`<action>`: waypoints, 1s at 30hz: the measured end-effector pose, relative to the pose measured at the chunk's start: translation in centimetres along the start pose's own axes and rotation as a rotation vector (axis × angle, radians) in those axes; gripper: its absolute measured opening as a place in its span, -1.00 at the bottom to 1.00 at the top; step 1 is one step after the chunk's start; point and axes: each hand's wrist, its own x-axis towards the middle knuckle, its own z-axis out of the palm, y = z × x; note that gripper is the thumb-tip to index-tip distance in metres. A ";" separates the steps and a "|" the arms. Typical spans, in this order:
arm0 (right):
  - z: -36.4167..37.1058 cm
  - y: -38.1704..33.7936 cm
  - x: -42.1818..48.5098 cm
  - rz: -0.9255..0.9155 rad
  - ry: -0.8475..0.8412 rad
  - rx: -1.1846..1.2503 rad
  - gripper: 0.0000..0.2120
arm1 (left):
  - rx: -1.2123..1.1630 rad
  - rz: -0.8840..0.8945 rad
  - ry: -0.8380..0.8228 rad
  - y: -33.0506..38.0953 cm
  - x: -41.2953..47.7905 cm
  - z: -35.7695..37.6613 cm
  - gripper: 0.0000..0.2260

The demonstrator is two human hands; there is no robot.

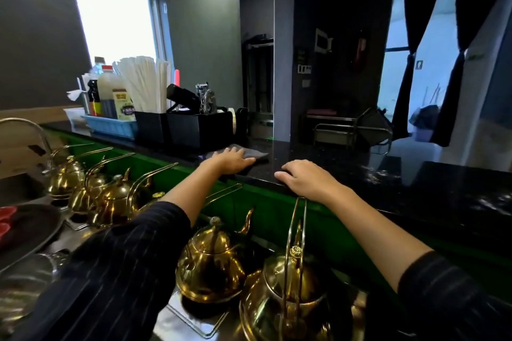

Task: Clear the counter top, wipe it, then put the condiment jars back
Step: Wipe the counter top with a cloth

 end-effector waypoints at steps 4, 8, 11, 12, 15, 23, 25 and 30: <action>0.2 -0.1 -0.2 -0.020 0.010 -0.039 -0.56 | 0.002 0.015 -0.042 -3.1 0.9 -0.6 -0.37; 0.7 0.0 0.1 -0.036 0.060 -0.117 -0.44 | -0.018 0.001 -0.086 -3.7 2.9 -1.2 -0.51; 1.0 -0.1 1.0 -0.042 0.044 -0.126 -0.44 | 0.045 -0.064 -0.114 -3.5 6.1 -0.7 -0.47; 1.1 -0.1 1.3 -0.028 0.023 -0.110 -0.43 | 0.042 -0.051 -0.124 -4.1 8.8 0.2 -0.41; 1.2 0.0 1.7 0.014 0.001 -0.084 -0.41 | 0.146 0.030 -0.192 -2.3 12.0 1.5 -0.23; -0.1 -0.4 -0.3 -0.069 0.173 -0.090 -0.56 | -0.119 0.252 -0.254 5.6 -0.6 -0.7 -0.53; -0.8 0.8 -1.9 -0.089 0.230 -0.103 -0.65 | -0.146 0.178 -0.268 3.9 -1.2 -1.5 -0.51; -1.7 3.9 -4.4 0.014 0.222 -0.155 -0.64 | 0.238 0.184 0.020 1.6 -1.1 -0.9 -0.57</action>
